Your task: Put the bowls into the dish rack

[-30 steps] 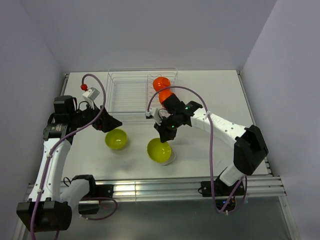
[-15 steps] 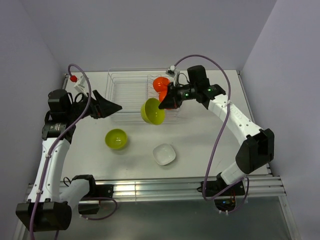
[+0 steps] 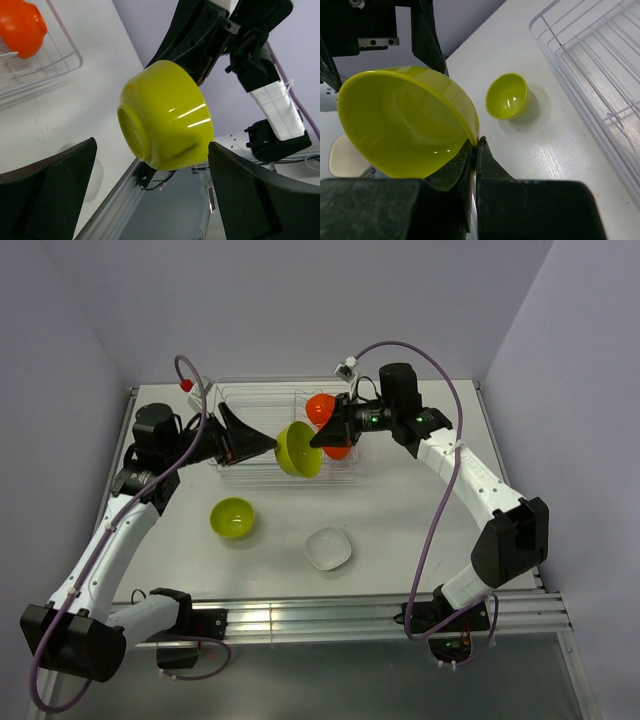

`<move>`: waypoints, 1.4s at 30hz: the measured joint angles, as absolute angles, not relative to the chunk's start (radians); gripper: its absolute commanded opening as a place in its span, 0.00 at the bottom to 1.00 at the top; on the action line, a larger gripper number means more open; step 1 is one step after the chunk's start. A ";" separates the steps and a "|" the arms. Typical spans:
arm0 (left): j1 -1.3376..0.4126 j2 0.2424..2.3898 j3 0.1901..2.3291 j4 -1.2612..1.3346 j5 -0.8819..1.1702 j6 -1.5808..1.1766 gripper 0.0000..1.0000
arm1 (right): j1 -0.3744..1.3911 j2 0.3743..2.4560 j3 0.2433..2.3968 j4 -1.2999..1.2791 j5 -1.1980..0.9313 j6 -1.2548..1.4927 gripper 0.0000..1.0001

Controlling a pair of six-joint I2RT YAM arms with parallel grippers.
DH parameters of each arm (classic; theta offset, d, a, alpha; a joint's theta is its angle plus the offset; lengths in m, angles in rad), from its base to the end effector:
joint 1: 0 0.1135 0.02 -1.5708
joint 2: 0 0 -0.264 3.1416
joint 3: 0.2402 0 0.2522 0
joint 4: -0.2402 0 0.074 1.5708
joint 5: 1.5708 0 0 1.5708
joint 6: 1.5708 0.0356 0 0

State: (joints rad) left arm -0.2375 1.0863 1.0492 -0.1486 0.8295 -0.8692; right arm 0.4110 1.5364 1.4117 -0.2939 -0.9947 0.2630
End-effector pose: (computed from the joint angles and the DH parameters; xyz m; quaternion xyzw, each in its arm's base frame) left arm 0.2275 -0.0821 0.3799 0.0258 0.7494 -0.5710 0.3342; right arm 0.3060 0.1659 0.3684 -0.3137 0.7158 0.5359 0.3195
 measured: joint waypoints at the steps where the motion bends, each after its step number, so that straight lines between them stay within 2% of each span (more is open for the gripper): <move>1: -0.242 1.089 1.049 -0.130 0.829 -0.888 0.99 | 0.411 1.536 1.412 -0.290 -0.995 0.267 0.00; 10: -0.294 1.088 1.026 -0.008 0.813 -0.965 1.00 | 0.411 1.536 1.412 -0.285 -0.991 0.273 0.00; 35: -0.338 1.092 1.003 -0.036 0.735 -0.974 1.00 | 0.417 1.536 1.398 -0.284 -0.916 0.273 0.00; 42: -0.344 1.093 0.987 -0.035 0.731 -0.980 0.94 | 0.421 1.536 1.398 -0.287 -0.887 0.271 0.00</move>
State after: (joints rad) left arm -0.3443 1.0931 0.9871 -0.0353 0.7315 -0.9802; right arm 0.4210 1.5360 1.3983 -0.2874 -0.8871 0.2710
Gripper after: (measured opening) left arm 0.946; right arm 0.026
